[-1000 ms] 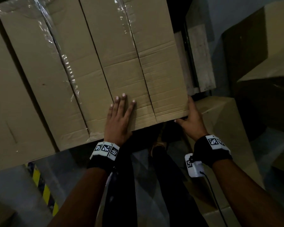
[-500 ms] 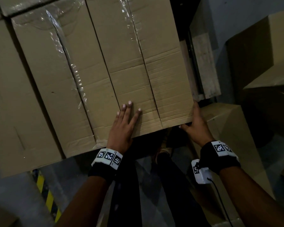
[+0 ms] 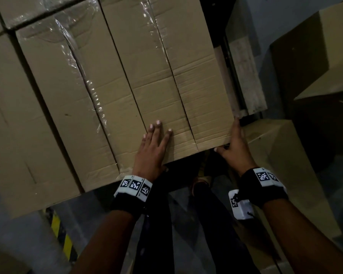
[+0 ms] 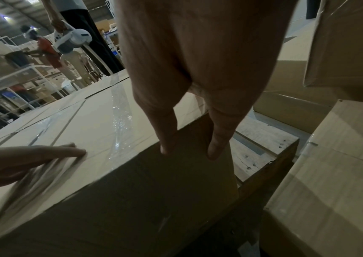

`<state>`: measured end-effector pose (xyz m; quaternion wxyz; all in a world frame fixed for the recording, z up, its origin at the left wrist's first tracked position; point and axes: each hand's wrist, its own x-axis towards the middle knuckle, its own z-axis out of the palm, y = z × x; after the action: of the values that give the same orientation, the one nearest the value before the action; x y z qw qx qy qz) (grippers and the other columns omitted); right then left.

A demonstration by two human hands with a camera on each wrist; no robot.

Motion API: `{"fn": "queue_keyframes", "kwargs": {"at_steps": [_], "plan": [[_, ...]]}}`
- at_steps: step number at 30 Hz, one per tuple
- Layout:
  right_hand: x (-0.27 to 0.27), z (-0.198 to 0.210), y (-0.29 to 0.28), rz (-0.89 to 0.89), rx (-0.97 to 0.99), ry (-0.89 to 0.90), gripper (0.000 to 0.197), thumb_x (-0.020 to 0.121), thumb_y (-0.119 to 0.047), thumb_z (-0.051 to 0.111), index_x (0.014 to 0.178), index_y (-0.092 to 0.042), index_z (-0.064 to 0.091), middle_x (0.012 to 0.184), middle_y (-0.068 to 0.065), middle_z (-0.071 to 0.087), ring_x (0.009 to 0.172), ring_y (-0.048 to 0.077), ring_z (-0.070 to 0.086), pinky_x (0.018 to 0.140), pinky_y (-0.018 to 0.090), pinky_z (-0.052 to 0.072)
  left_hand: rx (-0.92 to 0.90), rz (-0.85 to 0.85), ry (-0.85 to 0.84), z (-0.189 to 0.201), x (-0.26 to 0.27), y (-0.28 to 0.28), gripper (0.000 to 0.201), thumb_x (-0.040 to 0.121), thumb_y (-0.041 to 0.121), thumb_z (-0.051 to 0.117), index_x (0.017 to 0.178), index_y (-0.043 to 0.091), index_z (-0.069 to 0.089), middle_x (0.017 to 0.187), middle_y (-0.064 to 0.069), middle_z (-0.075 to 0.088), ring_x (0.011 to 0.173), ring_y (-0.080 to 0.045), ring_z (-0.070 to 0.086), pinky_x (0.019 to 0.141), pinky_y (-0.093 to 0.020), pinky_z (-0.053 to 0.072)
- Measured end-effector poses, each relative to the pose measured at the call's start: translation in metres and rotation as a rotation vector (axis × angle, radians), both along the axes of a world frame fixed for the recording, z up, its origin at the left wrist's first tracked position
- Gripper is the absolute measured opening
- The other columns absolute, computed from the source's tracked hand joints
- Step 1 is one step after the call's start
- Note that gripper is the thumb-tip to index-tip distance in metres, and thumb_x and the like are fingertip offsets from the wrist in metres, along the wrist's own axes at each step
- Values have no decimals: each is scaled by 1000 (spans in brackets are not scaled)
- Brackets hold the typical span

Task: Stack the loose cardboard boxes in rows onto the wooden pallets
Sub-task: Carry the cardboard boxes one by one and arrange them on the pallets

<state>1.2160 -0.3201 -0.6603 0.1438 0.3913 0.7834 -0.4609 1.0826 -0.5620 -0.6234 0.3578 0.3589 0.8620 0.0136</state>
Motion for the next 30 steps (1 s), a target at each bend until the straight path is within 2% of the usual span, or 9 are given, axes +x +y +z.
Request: {"fn": "queue_keyframes", "kwargs": {"at_steps": [3,5,10,12,15,18,21,25,30], "plan": [[3,0,-5,-16,1,27,117,75,-1,77,157,-22,-4,162,3,10,142,25,31,113,47,36,21,45,28,5,1,5,109,74,47,77,156,21,10,162,-16,-10,150,-34,-6,121,-46,11],[6,2,-8,-33,-6,49,113,76,4,73,157,-21,-1,162,4,8,143,24,28,112,49,37,40,71,69,7,4,9,97,79,51,71,155,19,20,162,-18,2,150,-36,3,119,-48,15],[14,19,-16,-50,12,85,98,82,6,66,157,-16,7,161,10,10,146,23,24,116,28,24,115,97,117,10,23,23,79,84,49,66,148,15,35,153,-17,32,142,-37,29,112,-50,32],[21,25,-19,-82,16,99,98,83,1,67,157,-19,7,161,8,11,145,23,27,116,32,28,124,91,92,14,35,29,78,84,46,66,148,17,33,152,-15,34,140,-36,32,111,-49,34],[44,33,-23,-195,10,142,100,83,-10,70,155,-33,5,158,1,15,141,28,34,110,50,40,128,18,13,25,53,38,77,87,44,63,149,19,27,153,-12,32,139,-33,33,109,-47,37],[71,43,-32,-346,31,173,94,79,-26,67,150,-44,9,153,-2,22,133,32,44,102,55,45,145,-100,-58,40,66,46,77,87,41,63,150,19,24,151,-9,33,135,-29,37,105,-43,40],[100,52,-43,-523,30,173,90,83,-22,70,152,-37,15,152,2,27,124,27,51,98,53,50,122,-246,-129,56,75,60,80,89,39,61,154,21,18,153,-8,31,138,-28,33,108,-41,36],[144,64,-68,-727,45,159,88,86,-12,72,153,-32,19,143,12,45,106,16,61,88,38,55,80,-431,-189,72,84,79,81,91,36,60,156,22,12,155,-9,29,141,-28,30,112,-41,32],[220,54,-88,-1075,-16,210,86,86,6,66,152,-24,19,144,-3,28,111,31,58,87,39,52,10,-505,-227,62,118,114,82,90,36,61,155,25,12,151,-7,36,135,-27,38,107,-41,37]]}}
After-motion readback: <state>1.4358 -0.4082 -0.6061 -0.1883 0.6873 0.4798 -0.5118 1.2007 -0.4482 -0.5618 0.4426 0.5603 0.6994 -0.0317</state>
